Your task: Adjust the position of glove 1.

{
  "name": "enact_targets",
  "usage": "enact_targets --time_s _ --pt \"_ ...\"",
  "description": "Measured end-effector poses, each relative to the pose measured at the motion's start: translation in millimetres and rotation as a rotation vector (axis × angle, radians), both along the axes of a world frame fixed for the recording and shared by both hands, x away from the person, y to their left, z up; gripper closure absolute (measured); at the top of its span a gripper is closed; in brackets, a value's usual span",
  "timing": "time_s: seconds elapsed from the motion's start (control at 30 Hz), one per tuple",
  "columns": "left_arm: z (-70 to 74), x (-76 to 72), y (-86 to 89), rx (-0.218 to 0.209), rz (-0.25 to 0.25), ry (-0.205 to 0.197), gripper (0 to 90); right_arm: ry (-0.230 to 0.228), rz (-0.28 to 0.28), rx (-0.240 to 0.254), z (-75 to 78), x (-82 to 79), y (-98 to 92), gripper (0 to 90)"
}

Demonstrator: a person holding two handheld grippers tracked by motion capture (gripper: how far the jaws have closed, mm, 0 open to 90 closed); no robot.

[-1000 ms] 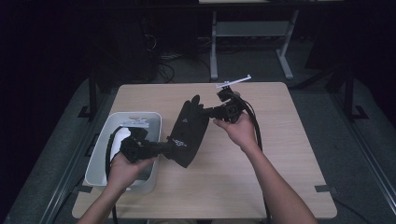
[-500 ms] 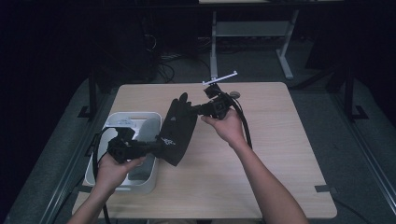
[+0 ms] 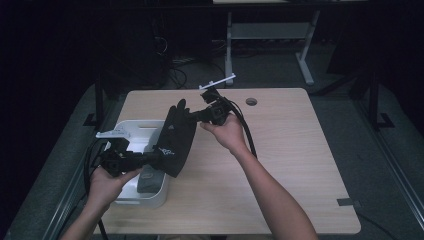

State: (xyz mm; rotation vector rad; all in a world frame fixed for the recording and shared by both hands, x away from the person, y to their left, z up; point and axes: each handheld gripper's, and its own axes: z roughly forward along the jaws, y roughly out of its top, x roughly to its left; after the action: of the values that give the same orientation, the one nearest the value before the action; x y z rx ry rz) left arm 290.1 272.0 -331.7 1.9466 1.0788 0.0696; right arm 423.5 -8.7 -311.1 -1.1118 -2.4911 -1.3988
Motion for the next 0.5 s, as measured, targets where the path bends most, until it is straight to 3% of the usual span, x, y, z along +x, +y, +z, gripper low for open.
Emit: enact_targets --time_s 0.5 --pt "-2.2 -6.9 26.2 0.011 0.045 0.000 80.7 0.009 0.043 0.010 -5.0 8.5 37.0 77.9"
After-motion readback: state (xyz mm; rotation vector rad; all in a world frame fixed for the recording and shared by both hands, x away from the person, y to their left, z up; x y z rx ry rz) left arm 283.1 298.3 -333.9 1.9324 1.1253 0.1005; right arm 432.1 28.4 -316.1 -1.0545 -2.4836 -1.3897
